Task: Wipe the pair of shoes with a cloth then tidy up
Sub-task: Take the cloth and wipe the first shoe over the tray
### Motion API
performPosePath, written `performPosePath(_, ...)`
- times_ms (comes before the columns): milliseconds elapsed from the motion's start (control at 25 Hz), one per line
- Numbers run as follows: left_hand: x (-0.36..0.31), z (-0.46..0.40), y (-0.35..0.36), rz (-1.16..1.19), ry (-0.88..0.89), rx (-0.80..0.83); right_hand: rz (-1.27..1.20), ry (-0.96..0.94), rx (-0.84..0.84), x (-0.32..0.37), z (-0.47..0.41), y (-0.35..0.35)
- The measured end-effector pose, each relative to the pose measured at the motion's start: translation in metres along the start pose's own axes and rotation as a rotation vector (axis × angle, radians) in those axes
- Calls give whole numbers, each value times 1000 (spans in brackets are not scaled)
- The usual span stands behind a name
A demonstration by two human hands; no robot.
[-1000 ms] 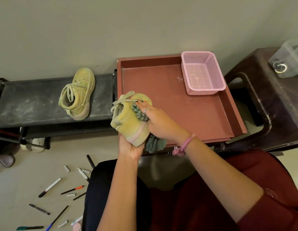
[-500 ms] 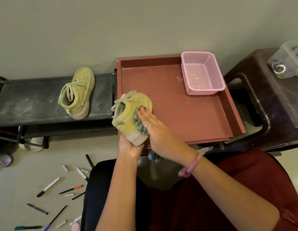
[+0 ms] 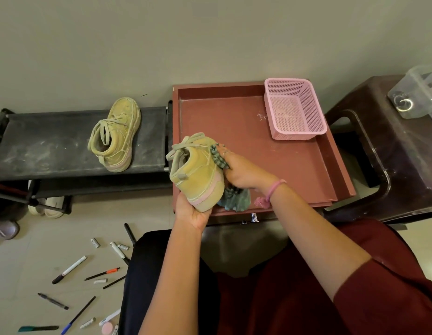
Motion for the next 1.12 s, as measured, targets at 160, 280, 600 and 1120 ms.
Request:
performPosePath(160, -2, -6, -7, -11, 31, -50, -139, -64, 15, 19, 55, 11)
performPosePath(280, -4, -4, -9, -47, 81, -110, -176, -112, 34, 23, 84, 22)
performPosePath(600, 8, 24, -6, -271, 344, -65, -388, -44, -19, 12, 78, 37)
performPosePath(1120, -54, 43, -3, -1389, 476, -366, -572, -69, -4, 16, 83, 50)
Point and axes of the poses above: each hand's wrist, its own z-axis away from the middle knuckle, its own y-axis out of the palm, x = y × z, the point moved 2 cm from there along -z, towards the middle knuckle, and after that the axes turned 1 degree about y, right-handed, at the moved point
